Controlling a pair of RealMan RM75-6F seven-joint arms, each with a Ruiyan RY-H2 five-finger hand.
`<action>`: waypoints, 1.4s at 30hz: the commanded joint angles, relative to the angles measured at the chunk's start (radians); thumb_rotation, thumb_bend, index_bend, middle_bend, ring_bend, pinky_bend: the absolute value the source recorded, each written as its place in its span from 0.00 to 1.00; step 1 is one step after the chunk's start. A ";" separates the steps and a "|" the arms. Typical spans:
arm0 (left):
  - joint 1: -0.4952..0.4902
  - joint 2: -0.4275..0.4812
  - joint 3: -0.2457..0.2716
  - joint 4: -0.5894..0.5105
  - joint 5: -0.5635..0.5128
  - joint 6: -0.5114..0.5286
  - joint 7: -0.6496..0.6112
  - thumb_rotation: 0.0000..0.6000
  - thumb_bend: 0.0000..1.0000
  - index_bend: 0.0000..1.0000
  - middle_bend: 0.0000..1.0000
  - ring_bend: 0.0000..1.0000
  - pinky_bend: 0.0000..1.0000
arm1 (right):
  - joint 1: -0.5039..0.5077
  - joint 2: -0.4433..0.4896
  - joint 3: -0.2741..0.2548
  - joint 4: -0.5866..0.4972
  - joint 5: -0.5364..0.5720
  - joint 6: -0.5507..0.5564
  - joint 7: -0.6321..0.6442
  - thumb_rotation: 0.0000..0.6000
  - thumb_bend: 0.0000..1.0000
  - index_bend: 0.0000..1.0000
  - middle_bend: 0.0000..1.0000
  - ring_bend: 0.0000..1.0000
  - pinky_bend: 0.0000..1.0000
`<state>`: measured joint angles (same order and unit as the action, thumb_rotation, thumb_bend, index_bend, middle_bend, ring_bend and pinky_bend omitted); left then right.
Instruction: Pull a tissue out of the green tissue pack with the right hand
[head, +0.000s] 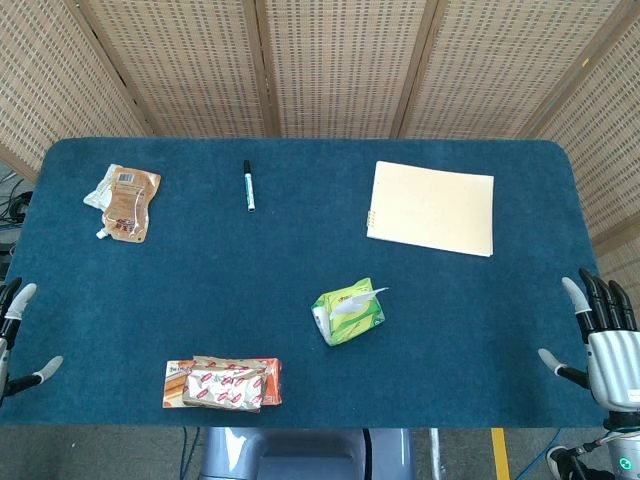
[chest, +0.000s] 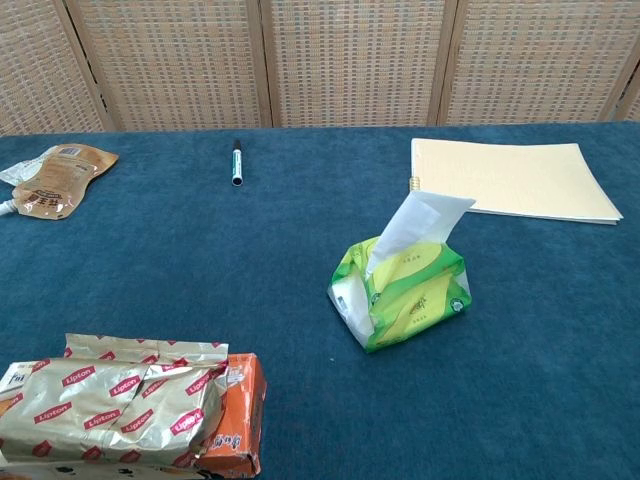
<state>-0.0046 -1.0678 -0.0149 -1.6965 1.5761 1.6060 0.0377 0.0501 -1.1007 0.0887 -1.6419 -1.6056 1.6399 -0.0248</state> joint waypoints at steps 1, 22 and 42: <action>0.000 0.001 0.000 -0.001 0.001 -0.001 0.000 1.00 0.00 0.00 0.00 0.00 0.00 | 0.001 0.000 -0.001 0.001 -0.001 -0.002 0.001 1.00 0.00 0.00 0.00 0.00 0.00; -0.024 0.008 -0.032 -0.018 -0.070 -0.052 -0.003 1.00 0.00 0.00 0.00 0.00 0.00 | 0.395 0.012 0.020 -0.046 -0.193 -0.465 0.177 1.00 0.00 0.20 0.12 0.05 0.11; -0.034 0.044 -0.047 -0.020 -0.123 -0.094 -0.080 1.00 0.00 0.00 0.00 0.00 0.00 | 0.620 -0.301 0.142 -0.006 0.189 -0.766 -0.187 1.00 0.26 0.31 0.32 0.31 0.34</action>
<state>-0.0389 -1.0256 -0.0623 -1.7192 1.4520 1.5124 -0.0383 0.6544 -1.3758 0.2196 -1.6613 -1.4439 0.8807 -0.1826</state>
